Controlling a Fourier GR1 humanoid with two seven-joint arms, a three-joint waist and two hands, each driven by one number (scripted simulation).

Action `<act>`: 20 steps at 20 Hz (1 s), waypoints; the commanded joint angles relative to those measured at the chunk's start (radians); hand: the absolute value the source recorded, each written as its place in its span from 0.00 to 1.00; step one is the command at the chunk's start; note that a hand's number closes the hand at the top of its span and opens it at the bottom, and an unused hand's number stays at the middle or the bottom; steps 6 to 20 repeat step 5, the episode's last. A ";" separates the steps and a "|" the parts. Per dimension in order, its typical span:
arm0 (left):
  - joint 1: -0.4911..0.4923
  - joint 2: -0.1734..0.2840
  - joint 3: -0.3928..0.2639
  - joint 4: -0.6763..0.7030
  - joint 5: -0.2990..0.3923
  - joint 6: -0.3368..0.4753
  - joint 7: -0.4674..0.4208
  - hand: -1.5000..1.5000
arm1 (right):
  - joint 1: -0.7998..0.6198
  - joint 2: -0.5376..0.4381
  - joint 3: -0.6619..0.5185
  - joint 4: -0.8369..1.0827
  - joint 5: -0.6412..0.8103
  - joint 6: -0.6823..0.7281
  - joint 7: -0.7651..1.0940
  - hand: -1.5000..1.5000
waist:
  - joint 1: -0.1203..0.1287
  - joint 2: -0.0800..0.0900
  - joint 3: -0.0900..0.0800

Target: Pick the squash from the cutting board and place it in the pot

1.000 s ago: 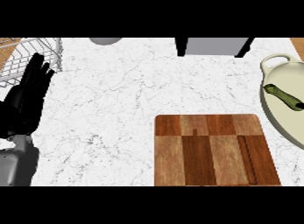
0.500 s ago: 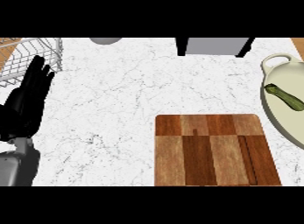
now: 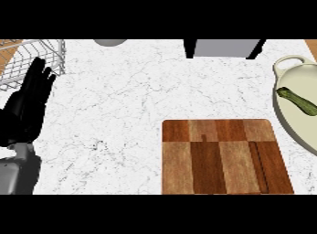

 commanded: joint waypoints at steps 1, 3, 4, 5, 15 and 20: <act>0.043 -0.015 -0.024 -0.007 -0.025 0.001 -0.033 0.50 | 0.040 -0.038 0.000 0.007 -0.002 0.134 -0.099 0.00 | 0.000 -0.001 0.000; 0.017 0.008 0.009 0.009 0.013 -0.024 -0.027 0.50 | 0.028 -0.052 -0.006 0.010 -0.012 0.139 -0.077 0.00 | 0.004 0.001 0.001; -0.012 0.014 0.010 0.011 0.011 -0.018 0.001 0.50 | 0.037 -0.017 0.006 0.003 -0.002 0.112 -0.098 0.00 | 0.004 0.002 0.001; 0.009 0.019 0.010 -0.022 0.004 -0.008 0.025 0.50 | 0.049 -0.050 0.004 0.007 -0.005 0.147 -0.087 0.00 | 0.004 -0.003 0.001; 0.009 0.019 0.010 -0.022 0.004 -0.008 0.025 0.50 | 0.049 -0.050 0.004 0.007 -0.005 0.147 -0.087 0.00 | 0.004 -0.003 0.001; 0.009 0.019 0.010 -0.022 0.004 -0.008 0.025 0.50 | 0.049 -0.050 0.004 0.007 -0.005 0.147 -0.087 0.00 | 0.004 -0.003 0.001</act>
